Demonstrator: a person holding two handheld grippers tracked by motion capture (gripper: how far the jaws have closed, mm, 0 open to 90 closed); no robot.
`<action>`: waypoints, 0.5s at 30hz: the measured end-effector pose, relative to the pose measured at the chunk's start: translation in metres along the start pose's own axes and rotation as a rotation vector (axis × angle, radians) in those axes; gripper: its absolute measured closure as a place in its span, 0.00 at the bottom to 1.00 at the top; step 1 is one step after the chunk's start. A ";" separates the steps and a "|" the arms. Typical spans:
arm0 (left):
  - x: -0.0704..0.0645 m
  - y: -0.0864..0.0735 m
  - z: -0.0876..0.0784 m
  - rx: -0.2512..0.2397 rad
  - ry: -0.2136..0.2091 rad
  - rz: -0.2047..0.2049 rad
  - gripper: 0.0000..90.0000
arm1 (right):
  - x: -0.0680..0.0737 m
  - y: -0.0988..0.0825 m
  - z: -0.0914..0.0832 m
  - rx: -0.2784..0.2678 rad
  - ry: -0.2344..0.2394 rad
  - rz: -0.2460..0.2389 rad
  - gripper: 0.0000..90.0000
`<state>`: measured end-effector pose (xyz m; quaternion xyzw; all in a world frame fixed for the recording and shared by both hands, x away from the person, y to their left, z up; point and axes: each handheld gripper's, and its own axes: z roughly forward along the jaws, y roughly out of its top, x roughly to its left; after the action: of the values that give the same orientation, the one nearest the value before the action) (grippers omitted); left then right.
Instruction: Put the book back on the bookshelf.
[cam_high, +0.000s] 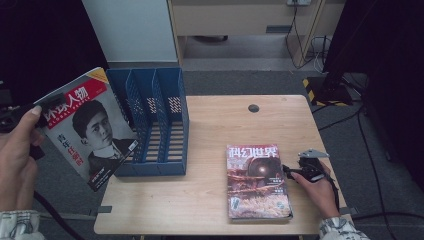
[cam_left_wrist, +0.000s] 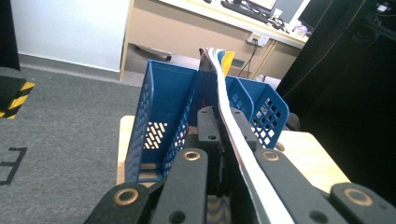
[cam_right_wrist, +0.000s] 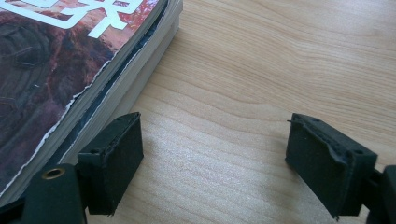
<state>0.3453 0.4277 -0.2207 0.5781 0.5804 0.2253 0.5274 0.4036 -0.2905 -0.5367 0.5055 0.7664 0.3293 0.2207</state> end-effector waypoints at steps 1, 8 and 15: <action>0.002 0.000 0.002 0.002 0.002 0.000 0.96 | 0.000 0.000 0.000 0.000 0.000 0.001 0.21; 0.018 0.009 0.020 0.010 0.002 -0.006 0.96 | 0.000 -0.001 0.000 -0.003 0.002 0.009 0.21; 0.032 0.019 0.028 -0.002 0.013 0.004 0.96 | 0.001 -0.001 0.001 -0.011 0.000 0.008 0.21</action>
<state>0.3848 0.4514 -0.2250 0.5775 0.5823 0.2307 0.5236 0.4030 -0.2899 -0.5380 0.5072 0.7627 0.3344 0.2221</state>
